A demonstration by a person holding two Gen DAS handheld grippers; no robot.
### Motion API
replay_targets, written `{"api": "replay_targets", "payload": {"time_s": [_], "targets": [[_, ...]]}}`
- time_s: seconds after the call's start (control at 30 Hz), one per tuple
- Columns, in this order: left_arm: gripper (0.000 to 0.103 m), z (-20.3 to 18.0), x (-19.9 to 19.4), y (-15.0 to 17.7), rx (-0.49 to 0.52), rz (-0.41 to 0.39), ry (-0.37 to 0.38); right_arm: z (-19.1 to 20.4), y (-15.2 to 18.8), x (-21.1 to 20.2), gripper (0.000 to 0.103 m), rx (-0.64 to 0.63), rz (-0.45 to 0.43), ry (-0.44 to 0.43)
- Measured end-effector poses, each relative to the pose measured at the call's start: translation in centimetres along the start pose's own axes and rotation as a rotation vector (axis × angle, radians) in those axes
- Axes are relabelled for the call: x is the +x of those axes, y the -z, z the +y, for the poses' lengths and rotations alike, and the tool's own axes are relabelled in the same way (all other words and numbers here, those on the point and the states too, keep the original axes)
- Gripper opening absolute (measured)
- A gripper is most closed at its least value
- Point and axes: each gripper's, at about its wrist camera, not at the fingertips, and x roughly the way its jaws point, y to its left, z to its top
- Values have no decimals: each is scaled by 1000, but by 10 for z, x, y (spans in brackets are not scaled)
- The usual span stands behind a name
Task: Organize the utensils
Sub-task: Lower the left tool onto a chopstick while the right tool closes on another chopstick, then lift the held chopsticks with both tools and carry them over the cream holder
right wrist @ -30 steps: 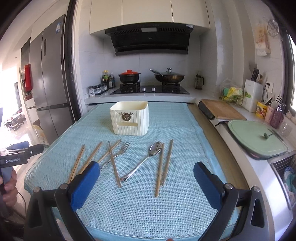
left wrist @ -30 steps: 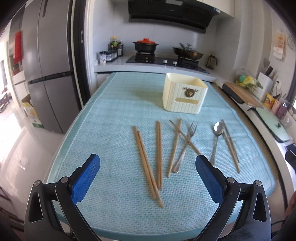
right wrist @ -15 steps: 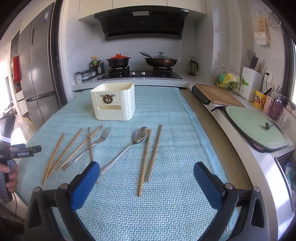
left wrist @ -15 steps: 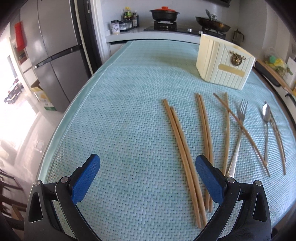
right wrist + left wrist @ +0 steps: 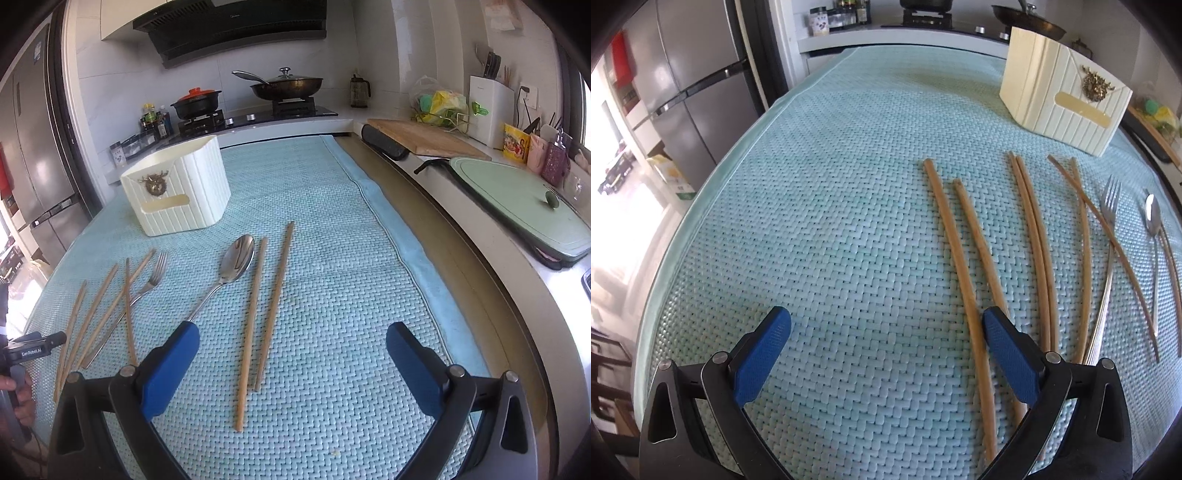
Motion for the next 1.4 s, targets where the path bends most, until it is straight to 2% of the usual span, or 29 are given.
{"api": "replay_targets", "payload": {"time_s": [0.17,0.23,0.4,0.5,0.57,0.87,1.1,1.17,1.2,1.23,1.27,1.3,1.33,1.4], "targets": [[103,4,4,-9,-10,7,3,2,-7,33,100,-44,54,-3],[103,6,6,-11,-18,7,1,2,-8,49,91,-37,88,-26],[103,8,9,-16,-18,6,3,5,-7,91,56,-28,151,-40],[103,10,10,-16,-13,4,7,8,-10,106,45,-63,157,2],[103,9,12,-19,-4,-2,13,13,-16,113,42,-100,169,21],[103,17,32,-48,-19,-57,14,22,-46,144,41,-162,149,12],[103,12,43,-64,40,-44,48,28,-62,157,41,-177,145,-10],[100,12,43,-65,51,-34,59,29,-64,157,40,-180,159,-12],[93,10,41,-65,63,-36,66,31,-65,157,36,-184,172,-11],[80,9,39,-65,72,-39,72,32,-66,156,30,-181,185,-21],[71,7,36,-65,77,-41,86,36,-66,158,19,-190,197,-18],[54,4,34,-66,87,-39,87,38,-67,158,8,-198,209,-26],[33,1,32,-66,99,-35,112,41,-66,157,7,-202,215,-24],[8,-4,31,-67,107,-26,143,44,-66,158,7,-209,222,-20]]}}
